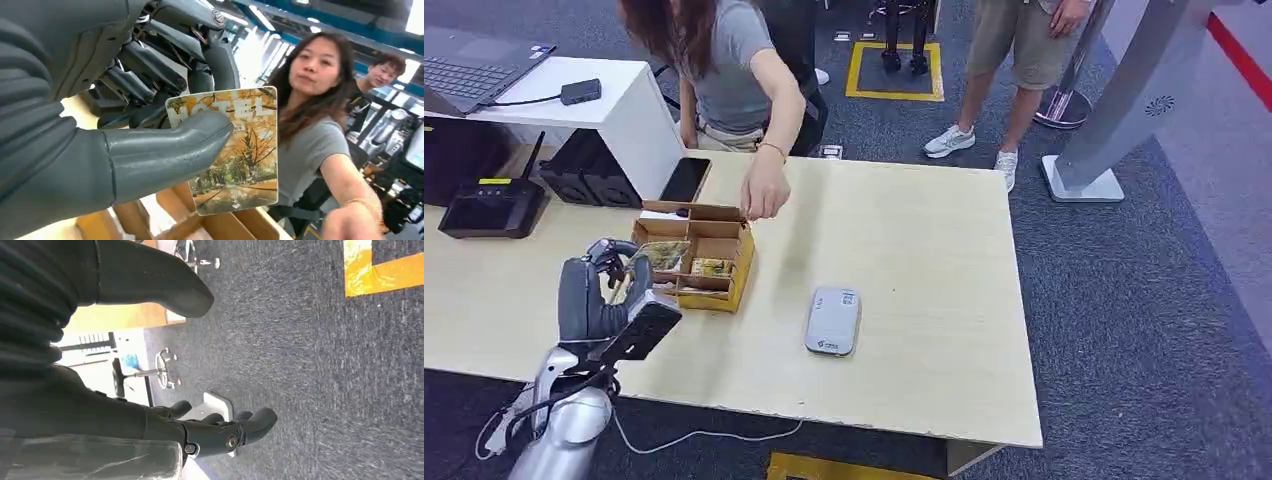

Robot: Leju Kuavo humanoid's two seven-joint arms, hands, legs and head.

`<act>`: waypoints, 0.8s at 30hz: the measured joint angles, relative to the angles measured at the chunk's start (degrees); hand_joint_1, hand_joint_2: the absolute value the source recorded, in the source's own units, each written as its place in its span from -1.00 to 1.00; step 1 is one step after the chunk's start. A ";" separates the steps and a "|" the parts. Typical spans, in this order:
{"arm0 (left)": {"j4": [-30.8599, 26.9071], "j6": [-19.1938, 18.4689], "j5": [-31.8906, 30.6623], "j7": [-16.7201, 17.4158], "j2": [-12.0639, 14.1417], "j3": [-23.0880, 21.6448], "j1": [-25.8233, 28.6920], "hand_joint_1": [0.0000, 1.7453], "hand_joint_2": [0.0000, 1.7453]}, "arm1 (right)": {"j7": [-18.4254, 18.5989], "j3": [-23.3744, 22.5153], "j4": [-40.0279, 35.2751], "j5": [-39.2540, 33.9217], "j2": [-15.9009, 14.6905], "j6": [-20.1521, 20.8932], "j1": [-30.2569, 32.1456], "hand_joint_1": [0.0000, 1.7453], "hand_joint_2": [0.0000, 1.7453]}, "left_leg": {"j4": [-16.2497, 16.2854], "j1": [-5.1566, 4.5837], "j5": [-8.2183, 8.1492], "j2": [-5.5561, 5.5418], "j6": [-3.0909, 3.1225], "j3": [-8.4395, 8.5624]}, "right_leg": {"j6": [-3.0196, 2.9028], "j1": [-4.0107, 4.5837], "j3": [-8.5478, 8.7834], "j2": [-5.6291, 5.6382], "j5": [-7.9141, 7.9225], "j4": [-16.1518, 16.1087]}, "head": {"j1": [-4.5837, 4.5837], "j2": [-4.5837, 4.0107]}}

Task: Pass the card to the sensor for recognition and then transmit it.

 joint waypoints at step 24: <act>17.79 -4.22 -22.09 8.81 -4.13 -21.48 -17.85 1.00 1.00 | -0.48 2.86 0.00 2.69 -2.03 1.88 -0.63 -1.00 1.00 | 0.05 0.00 0.02 0.00 0.03 0.00 | 0.00 0.00 -0.01 0.02 0.08 0.00 | 0.02 0.00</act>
